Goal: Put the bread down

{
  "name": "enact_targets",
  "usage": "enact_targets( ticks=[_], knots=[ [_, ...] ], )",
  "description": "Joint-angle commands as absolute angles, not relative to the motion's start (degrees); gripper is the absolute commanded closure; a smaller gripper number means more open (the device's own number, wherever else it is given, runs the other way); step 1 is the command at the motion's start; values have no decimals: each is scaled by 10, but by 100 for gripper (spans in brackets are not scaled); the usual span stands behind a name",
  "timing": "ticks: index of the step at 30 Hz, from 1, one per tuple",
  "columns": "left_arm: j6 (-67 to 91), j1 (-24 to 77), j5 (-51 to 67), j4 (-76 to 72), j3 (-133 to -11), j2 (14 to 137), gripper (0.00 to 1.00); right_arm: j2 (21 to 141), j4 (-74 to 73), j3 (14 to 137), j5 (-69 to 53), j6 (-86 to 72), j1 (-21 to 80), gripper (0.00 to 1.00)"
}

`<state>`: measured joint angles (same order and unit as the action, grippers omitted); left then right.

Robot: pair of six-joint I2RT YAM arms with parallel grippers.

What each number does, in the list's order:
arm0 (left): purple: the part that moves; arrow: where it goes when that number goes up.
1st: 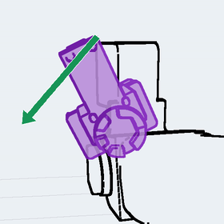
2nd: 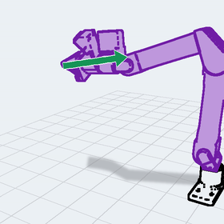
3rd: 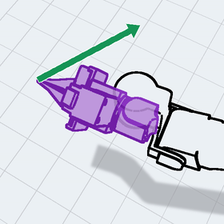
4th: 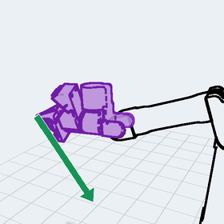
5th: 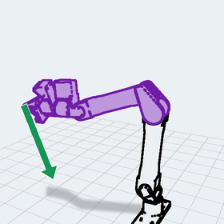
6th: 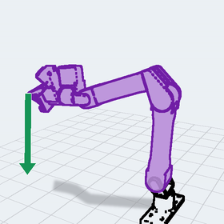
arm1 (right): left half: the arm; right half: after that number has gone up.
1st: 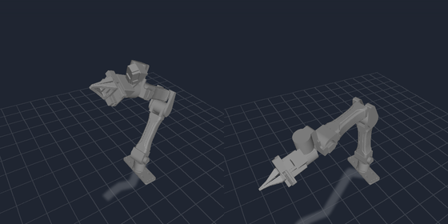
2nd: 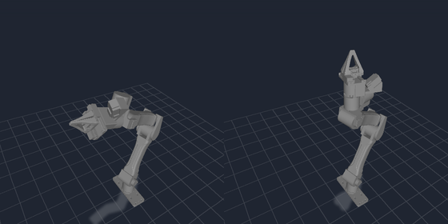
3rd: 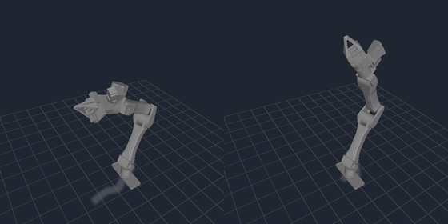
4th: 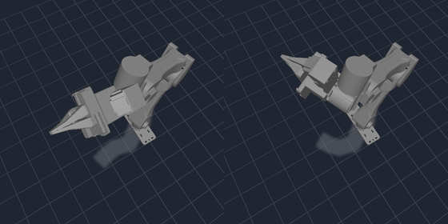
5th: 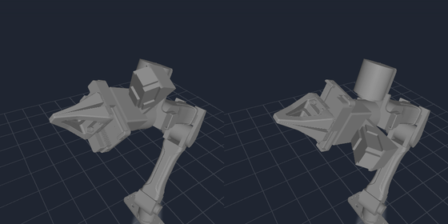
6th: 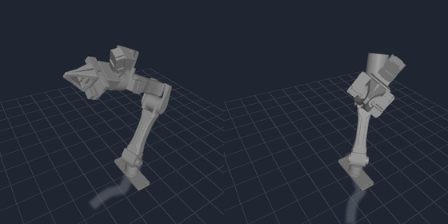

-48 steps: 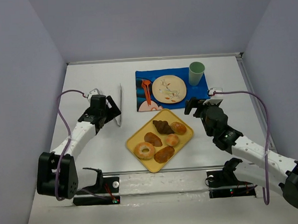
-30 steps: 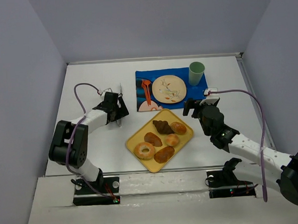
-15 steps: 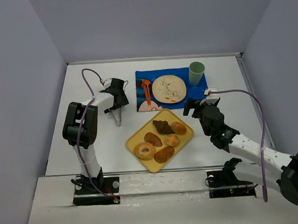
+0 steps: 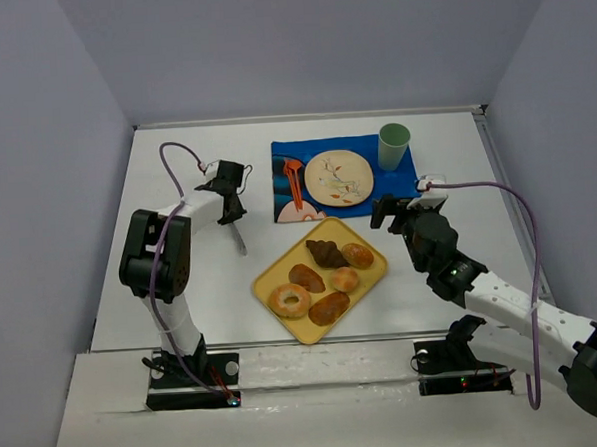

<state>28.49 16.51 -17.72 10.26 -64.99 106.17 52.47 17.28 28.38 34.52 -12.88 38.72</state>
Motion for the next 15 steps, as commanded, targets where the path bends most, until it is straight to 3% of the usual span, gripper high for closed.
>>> enact_targets(
  ticks=[1,7,15],
  knots=[
    [286,165,-159,133,-614,975,94,491,209,277,352,-132,392,1],
    [301,227,-149,159,-612,846,93,470,209,268,334,-137,392,1],
    [306,373,-19,147,-595,703,70,459,208,265,313,-141,392,1]
  ],
)
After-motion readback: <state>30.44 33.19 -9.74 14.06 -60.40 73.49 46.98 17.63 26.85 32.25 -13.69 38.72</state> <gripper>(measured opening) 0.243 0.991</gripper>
